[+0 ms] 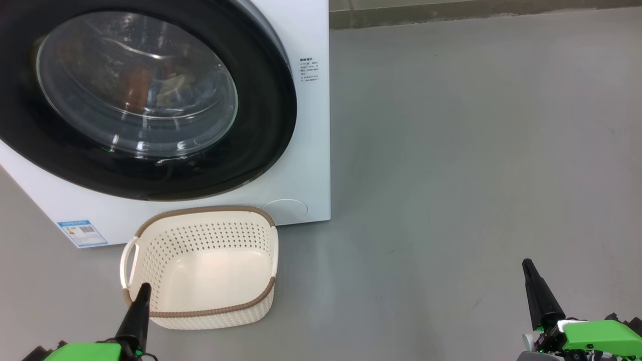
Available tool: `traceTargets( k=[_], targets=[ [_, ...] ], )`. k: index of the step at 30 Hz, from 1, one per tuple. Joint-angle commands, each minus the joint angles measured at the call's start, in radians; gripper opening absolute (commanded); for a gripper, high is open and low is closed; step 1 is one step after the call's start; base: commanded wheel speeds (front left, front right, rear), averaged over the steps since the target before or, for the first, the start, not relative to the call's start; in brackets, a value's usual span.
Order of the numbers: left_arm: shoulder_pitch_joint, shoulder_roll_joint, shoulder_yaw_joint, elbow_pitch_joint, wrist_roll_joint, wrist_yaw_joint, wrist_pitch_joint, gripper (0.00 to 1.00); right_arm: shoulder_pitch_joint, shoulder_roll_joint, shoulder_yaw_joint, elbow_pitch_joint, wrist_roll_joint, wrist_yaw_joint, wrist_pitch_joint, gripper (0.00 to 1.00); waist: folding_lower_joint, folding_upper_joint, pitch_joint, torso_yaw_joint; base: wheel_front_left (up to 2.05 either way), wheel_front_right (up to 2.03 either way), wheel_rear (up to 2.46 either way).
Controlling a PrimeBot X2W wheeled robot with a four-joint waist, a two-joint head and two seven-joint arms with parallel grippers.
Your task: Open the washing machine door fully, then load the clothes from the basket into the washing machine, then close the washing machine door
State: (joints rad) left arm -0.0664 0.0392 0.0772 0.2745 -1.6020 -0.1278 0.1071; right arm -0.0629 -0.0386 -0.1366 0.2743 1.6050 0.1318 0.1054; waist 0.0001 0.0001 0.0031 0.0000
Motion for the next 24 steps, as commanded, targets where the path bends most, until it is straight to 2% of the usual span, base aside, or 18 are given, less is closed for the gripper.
traceTargets(
  k=[1, 24],
  targets=[
    [-0.042, 0.013, 0.035, -0.029, -0.008, -0.003, 0.005, 0.0, -0.045, -0.012, 0.023, -0.03, 0.004, -0.001, 0.008, 0.0, 0.0, -0.0001, 0.0, 0.0, 0.0, 0.0, 0.0],
    [-0.042, 0.012, 0.036, -0.029, -0.007, -0.003, 0.006, 0.0, -0.045, -0.012, 0.023, -0.03, 0.004, -0.001, 0.008, 0.0, 0.0, -0.0001, 0.0, 0.0, 0.0, 0.0, 0.0]
  ],
)
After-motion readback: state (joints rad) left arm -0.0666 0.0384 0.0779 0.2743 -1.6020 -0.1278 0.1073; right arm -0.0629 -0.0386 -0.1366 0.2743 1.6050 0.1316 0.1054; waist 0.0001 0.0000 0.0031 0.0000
